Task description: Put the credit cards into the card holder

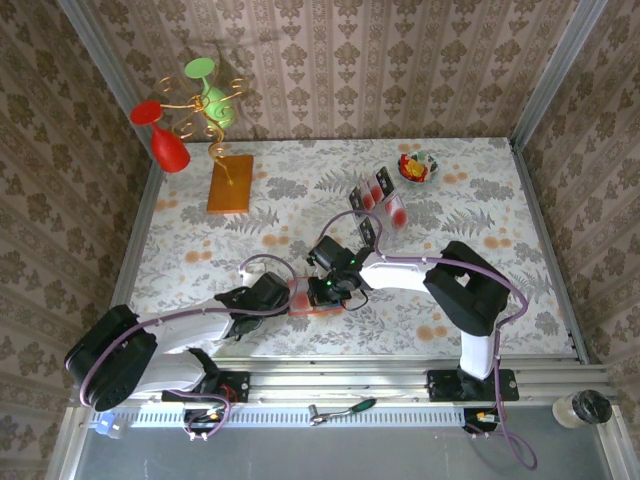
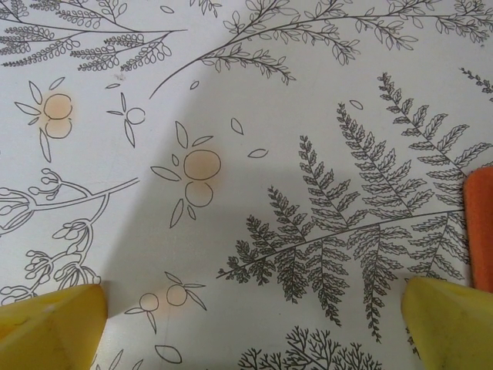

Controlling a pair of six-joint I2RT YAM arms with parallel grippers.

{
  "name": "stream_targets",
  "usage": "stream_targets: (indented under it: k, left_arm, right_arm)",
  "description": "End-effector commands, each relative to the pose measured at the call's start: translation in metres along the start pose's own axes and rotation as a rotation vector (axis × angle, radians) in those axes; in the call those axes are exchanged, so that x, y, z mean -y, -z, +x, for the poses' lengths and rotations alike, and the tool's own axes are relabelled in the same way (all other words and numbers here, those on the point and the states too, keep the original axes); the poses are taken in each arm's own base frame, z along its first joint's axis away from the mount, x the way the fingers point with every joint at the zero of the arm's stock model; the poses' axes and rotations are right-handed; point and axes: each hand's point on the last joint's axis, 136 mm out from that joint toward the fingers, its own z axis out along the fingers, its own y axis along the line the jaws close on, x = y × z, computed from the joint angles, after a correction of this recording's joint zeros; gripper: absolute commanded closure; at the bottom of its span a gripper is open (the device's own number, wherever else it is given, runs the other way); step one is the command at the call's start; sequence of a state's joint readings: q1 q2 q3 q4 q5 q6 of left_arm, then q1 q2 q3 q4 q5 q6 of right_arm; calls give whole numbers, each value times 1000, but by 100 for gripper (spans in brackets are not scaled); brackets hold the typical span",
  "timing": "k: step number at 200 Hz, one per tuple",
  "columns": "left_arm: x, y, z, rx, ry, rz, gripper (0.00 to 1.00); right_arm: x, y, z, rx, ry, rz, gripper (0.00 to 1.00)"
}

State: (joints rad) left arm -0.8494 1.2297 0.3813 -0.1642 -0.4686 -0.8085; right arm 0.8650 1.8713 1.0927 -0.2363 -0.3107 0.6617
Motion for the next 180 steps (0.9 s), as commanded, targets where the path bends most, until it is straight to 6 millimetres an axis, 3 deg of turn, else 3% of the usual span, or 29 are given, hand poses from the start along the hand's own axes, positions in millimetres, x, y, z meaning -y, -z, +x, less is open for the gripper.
stream_targets:
  k: [1, 50, 86, 112, 139, 180]
  left_arm:
    - [6, -1, 4, -25, -13, 23, 0]
    - [10, 17, -15, 16, -2, 54, 0]
    - [20, 33, -34, 54, 9, 101, 0]
    - [32, 42, -45, 74, -1, 126, 0]
    - [49, 48, -50, 81, -11, 152, 0]
    - [73, 46, -48, 71, -38, 173, 0]
  right_arm:
    - [-10, 9, -5, 4, 5, -11, 97]
    - [-4, 46, -28, 83, -1, -10, 93]
    - [21, 66, -40, 123, -34, 24, 81]
    - [41, 78, -46, 151, -41, 71, 79]
    - [52, 83, -48, 151, -28, 109, 79]
    - [51, 73, -48, 115, -12, 94, 83]
